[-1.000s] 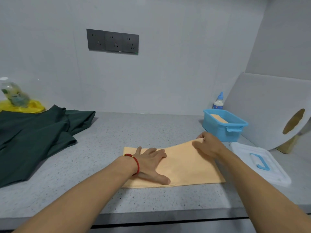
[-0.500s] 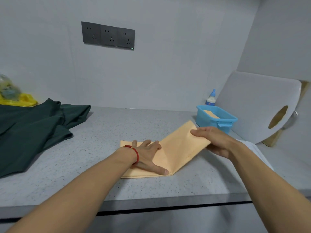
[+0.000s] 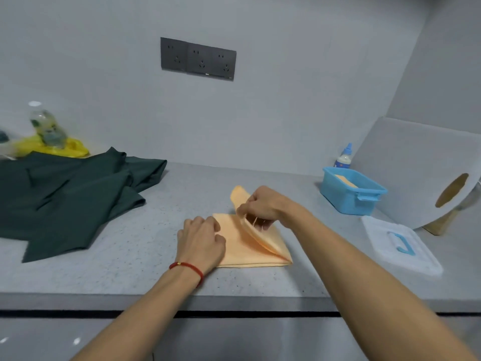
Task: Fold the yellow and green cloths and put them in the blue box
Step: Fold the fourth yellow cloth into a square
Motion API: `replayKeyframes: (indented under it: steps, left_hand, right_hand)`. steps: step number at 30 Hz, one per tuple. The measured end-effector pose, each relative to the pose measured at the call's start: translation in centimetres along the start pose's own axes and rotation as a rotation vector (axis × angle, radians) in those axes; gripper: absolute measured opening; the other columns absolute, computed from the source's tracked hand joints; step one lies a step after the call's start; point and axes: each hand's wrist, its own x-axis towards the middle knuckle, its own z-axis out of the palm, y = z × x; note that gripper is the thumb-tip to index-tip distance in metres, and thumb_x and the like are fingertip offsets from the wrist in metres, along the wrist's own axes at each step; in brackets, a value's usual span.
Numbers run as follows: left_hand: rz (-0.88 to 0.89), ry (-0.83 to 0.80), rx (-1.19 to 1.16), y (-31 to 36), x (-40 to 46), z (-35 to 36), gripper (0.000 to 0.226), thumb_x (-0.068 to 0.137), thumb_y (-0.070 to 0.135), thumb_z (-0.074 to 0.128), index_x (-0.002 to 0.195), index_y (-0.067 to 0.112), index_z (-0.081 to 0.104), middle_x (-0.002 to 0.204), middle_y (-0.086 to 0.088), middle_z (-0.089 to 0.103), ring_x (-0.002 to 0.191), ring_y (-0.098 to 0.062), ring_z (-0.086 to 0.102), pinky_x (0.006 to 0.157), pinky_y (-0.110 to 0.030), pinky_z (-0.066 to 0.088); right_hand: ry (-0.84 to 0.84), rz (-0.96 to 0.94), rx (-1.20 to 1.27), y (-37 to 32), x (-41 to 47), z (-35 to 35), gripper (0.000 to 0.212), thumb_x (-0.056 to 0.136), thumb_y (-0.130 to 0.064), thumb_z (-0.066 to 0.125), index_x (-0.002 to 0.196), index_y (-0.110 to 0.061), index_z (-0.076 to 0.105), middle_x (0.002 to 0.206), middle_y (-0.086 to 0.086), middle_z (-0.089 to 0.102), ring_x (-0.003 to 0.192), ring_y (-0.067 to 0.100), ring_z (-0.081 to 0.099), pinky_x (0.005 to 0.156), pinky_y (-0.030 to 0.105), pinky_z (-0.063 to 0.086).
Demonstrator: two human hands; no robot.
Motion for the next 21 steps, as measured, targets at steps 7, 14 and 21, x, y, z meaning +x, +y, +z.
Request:
replayKeyframes:
  steps: [7,14,21]
  left_hand:
    - [-0.043,0.086,-0.012,0.2,-4.5,0.4,0.06,0.095,0.061,0.012,0.126,0.028,0.052,0.112,0.004,0.062,0.103,-0.018,0.046,0.09,-0.039,0.031]
    - [-0.006,-0.022,0.082,-0.6,-3.5,0.6,0.071,0.079,0.047,0.05,0.144,0.028,0.029,0.12,0.003,0.055,0.109,-0.019,0.041,0.089,-0.04,0.031]
    - [-0.208,0.116,-0.275,-3.8,1.3,-1.6,0.03,0.098,0.044,0.053,0.116,0.021,0.059,0.1,-0.001,0.071,0.094,-0.023,0.064,0.091,-0.043,0.051]
  right_hand:
    - [0.321,-0.059,-0.256,1.9,2.4,3.6,0.027,0.098,-0.029,0.054,0.09,-0.011,0.073,0.088,0.005,0.075,0.081,0.025,0.068,0.08,0.042,0.06]
    - [0.245,-0.042,-0.608,7.0,2.2,2.9,0.039,0.1,-0.034,0.047,0.138,-0.024,0.054,0.132,0.005,0.062,0.12,0.028,0.056,0.099,0.042,0.042]
    - [0.286,0.143,-0.526,8.6,0.4,2.2,0.044,0.076,-0.062,0.05,0.082,-0.02,0.062,0.079,-0.005,0.065,0.07,0.016,0.062,0.062,0.031,0.047]
